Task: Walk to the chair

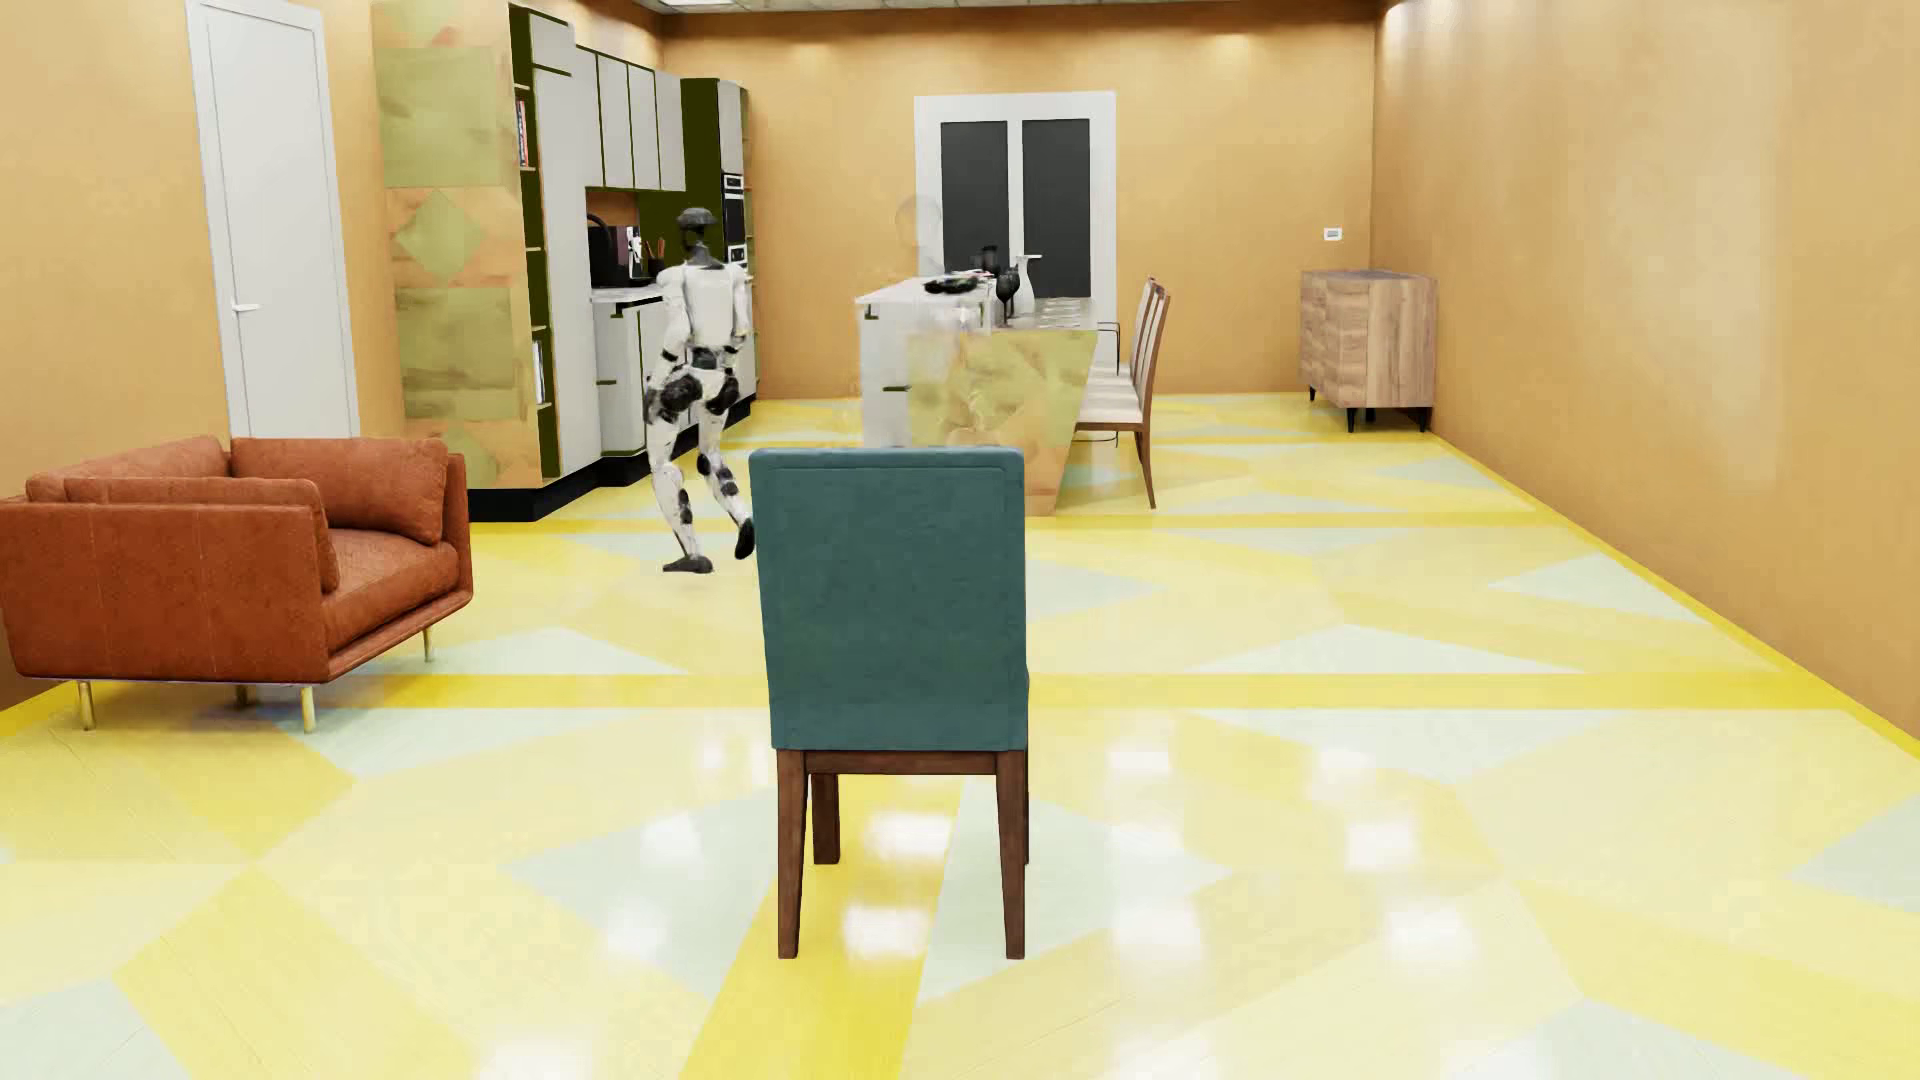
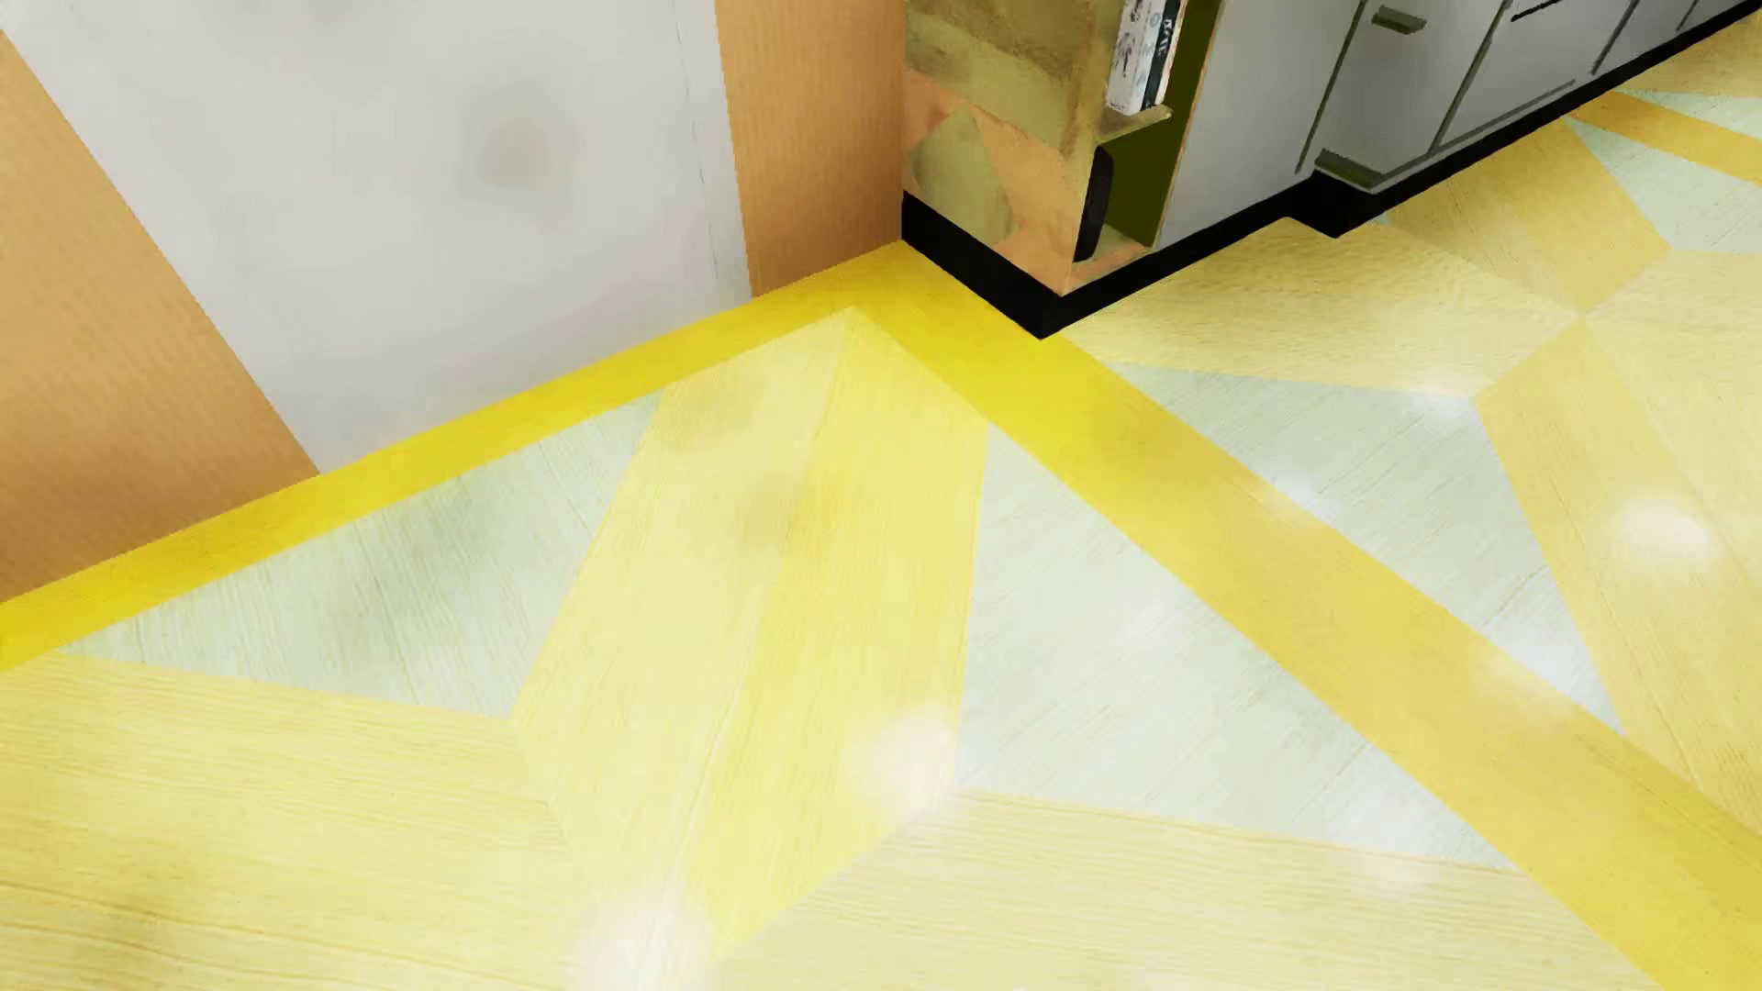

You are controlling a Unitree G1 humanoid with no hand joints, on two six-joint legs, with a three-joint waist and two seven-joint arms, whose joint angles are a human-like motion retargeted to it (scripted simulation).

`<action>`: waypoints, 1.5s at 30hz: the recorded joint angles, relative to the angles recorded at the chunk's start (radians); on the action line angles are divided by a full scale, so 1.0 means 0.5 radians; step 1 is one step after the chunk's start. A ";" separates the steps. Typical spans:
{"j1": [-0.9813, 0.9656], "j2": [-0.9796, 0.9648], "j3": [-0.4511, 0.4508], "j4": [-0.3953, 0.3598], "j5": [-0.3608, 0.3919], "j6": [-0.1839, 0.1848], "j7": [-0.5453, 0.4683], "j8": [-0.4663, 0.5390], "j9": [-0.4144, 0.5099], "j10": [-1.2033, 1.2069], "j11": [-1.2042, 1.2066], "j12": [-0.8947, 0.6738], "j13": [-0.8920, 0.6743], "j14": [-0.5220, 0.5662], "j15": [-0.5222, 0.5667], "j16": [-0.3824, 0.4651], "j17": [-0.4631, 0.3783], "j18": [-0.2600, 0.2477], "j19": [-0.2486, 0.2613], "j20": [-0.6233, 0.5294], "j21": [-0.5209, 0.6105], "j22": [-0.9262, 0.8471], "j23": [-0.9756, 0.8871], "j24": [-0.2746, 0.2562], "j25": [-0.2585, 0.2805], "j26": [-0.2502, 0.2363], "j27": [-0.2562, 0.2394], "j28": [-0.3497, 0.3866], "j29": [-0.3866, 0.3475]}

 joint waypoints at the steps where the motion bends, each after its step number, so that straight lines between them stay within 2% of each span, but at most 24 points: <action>1: 0.084 -0.081 -0.023 -0.022 -0.016 -0.001 -0.033 -0.046 -0.005 -0.048 -0.213 -0.043 0.067 -0.033 -0.036 0.024 -0.010 -0.017 -0.022 0.001 -0.073 -0.045 0.032 -0.028 0.077 -0.035 -0.005 0.002 0.030; 3: 0.213 -0.152 -0.062 -0.052 -0.025 0.001 -0.100 -0.182 -0.020 -0.109 -0.884 -0.111 0.178 -0.105 -0.026 0.081 -0.094 -0.046 -0.038 -0.006 -0.069 -0.165 0.094 -0.098 0.076 -0.129 -0.053 0.037 0.187; 5: 0.309 -0.123 -0.090 -0.064 0.090 0.009 -0.173 -0.199 -0.035 -0.123 -1.747 -0.144 0.258 -0.158 0.152 0.117 -0.186 -0.077 0.051 0.000 -0.010 -0.300 0.162 -0.179 -0.054 -0.170 -0.133 0.061 0.357; 8: 0.311 -0.141 -0.105 -0.015 0.436 0.047 -0.283 0.484 -0.022 0.318 -2.075 -0.155 0.312 -0.151 0.358 0.142 -0.207 -0.074 0.254 0.014 0.058 -0.380 0.242 -0.281 -0.292 -0.138 -0.169 0.079 0.542; 10: 0.275 -0.139 -0.082 0.089 0.530 0.082 -0.332 0.464 0.000 0.751 -1.684 -0.153 0.315 0.008 0.327 0.185 -0.152 -0.019 0.000 -0.036 0.058 -0.342 0.256 -0.254 -0.381 -0.094 -0.217 0.026 0.559; 11: 0.244 -0.111 -0.078 0.150 0.530 0.107 -0.349 0.389 0.012 0.959 -1.522 -0.158 0.297 0.130 0.189 0.197 -0.120 0.008 -0.035 -0.082 0.030 -0.299 0.252 -0.190 -0.409 -0.065 -0.205 0.000 0.516; 13: 0.149 0.019 -0.074 0.321 0.503 0.158 -0.295 0.257 0.020 1.272 -1.433 -0.139 0.197 0.437 0.042 0.154 -0.056 -0.008 -0.065 -0.122 -0.036 -0.188 0.232 -0.041 -0.458 0.024 -0.145 0.021 0.360; 15: 0.178 0.147 -0.045 0.559 0.505 0.210 -0.064 0.188 -0.001 1.286 -1.520 -0.057 0.042 0.741 0.027 0.086 -0.031 -0.005 -0.089 -0.080 -0.053 -0.139 0.178 -0.013 -0.445 0.045 -0.173 0.029 0.272; 19: 0.368 0.243 0.027 0.788 0.485 0.280 0.343 0.065 -0.050 1.032 -1.655 0.078 -0.350 0.788 0.018 0.062 -0.123 0.062 -0.110 -0.009 0.025 -0.144 -0.071 -0.042 -0.309 0.020 -0.367 0.060 0.238; 23: 0.271 0.254 0.045 0.736 0.304 0.286 0.281 -0.287 -0.061 0.800 -1.816 -0.054 -0.459 0.484 0.024 0.118 -0.295 0.056 -0.088 -0.025 -0.021 -0.124 -0.454 -0.037 -0.069 -0.021 -0.355 0.059 0.053; 26: 0.145 0.275 0.023 0.658 0.062 0.242 0.207 -0.682 -0.066 0.586 -1.926 -0.134 -0.359 0.244 0.082 0.132 -0.431 -0.119 -0.046 -0.072 -0.097 -0.240 -0.571 -0.075 0.100 -0.119 -0.271 0.077 0.064; 27: 0.136 0.285 0.004 0.715 -0.036 0.225 0.331 -0.835 -0.070 0.507 -1.935 -0.136 -0.303 0.169 0.101 0.137 -0.474 -0.148 -0.027 -0.103 -0.075 -0.303 -0.569 -0.082 0.097 -0.152 -0.245 0.080 0.061; 28: 0.176 0.303 -0.022 0.846 -0.131 0.213 0.637 -0.996 -0.075 0.419 -1.949 -0.139 -0.240 0.121 0.127 0.146 -0.520 -0.118 -0.006 -0.129 -0.039 -0.354 -0.559 -0.085 0.076 -0.177 -0.237 0.074 0.079; 30: 0.363 0.358 -0.077 1.053 -0.301 0.207 1.507 -1.326 -0.085 0.223 -1.978 -0.138 -0.139 0.083 0.196 0.153 -0.567 0.028 0.042 -0.184 0.046 -0.429 -0.485 -0.083 0.012 -0.199 -0.250 0.077 0.142; 31: 0.399 0.401 -0.087 1.065 -0.368 0.209 1.779 -1.482 -0.086 0.163 -2.002 -0.141 -0.090 0.075 0.240 0.164 -0.572 0.017 0.068 -0.226 0.092 -0.457 -0.440 -0.066 -0.017 -0.207 -0.263 0.072 0.186; 33: 0.285 0.525 -0.058 0.996 -0.475 0.220 1.735 -1.754 -0.075 0.165 -2.073 -0.171 0.017 -0.053 0.351 0.196 -0.575 -0.205 0.127 -0.353 0.150 -0.488 -0.369 -0.012 -0.080 -0.245 -0.306 0.051 0.268; 35: 0.135 0.657 -0.022 0.838 -0.616 0.225 1.452 -1.922 -0.060 0.193 -2.082 -0.229 0.123 -0.183 0.338 0.212 -0.517 -0.217 0.169 -0.528 0.124 -0.486 -0.338 0.029 -0.146 -0.298 -0.253 0.015 0.264; 36: 0.086 0.671 -0.021 0.743 -0.694 0.218 1.336 -1.856 -0.051 0.200 -2.018 -0.259 0.189 -0.233 0.171 0.219 -0.442 -0.181 0.147 -0.612 0.068 -0.488 -0.340 0.048 -0.146 -0.310 -0.193 -0.003 0.220; 37: 0.065 0.592 -0.045 0.632 -0.729 0.208 1.213 -1.548 -0.041 0.163 -1.877 -0.276 0.247 -0.258 -0.022 0.228 -0.344 -0.150 0.015 -0.682 -0.009 -0.506 -0.334 0.057 -0.113 -0.329 -0.147 -0.006 0.174; 38: 0.067 0.417 -0.093 0.519 -0.650 0.200 1.073 -1.006 -0.029 0.082 -1.655 -0.286 0.302 -0.257 -0.127 0.239 -0.231 -0.124 -0.130 -0.738 -0.090 -0.532 -0.323 0.053 -0.059 -0.344 -0.113 -0.009 0.145; 40: 0.100 0.086 -0.174 0.335 -0.162 0.188 0.787 -0.017 -0.023 -0.102 -1.249 -0.322 0.422 -0.219 -0.205 0.282 -0.024 -0.089 0.010 -0.854 -0.194 -0.601 -0.319 0.026 0.040 -0.374 -0.119 -0.021 0.168; 41: 0.117 -0.017 -0.195 0.264 0.083 0.181 0.645 0.225 -0.028 -0.172 -1.113 -0.358 0.496 -0.206 -0.223 0.313 0.058 -0.079 0.060 -0.928 -0.211 -0.644 -0.335 0.011 0.061 -0.393 -0.161 -0.032 0.206; 43: 0.155 -0.203 -0.223 0.139 0.335 0.157 0.348 0.272 -0.032 -0.250 -0.972 -0.475 0.648 -0.219 -0.217 0.387 0.183 -0.060 0.077 -1.095 -0.208 -0.738 -0.381 -0.031 0.067 -0.440 -0.295 -0.053 0.302; 45: 0.226 -0.370 -0.244 0.017 0.324 0.129 0.054 -0.008 -0.024 -0.310 -1.061 -0.615 0.740 -0.250 -0.165 0.452 0.248 -0.034 -0.002 -1.247 -0.183 -0.802 -0.359 -0.003 0.062 -0.447 -0.395 -0.043 0.397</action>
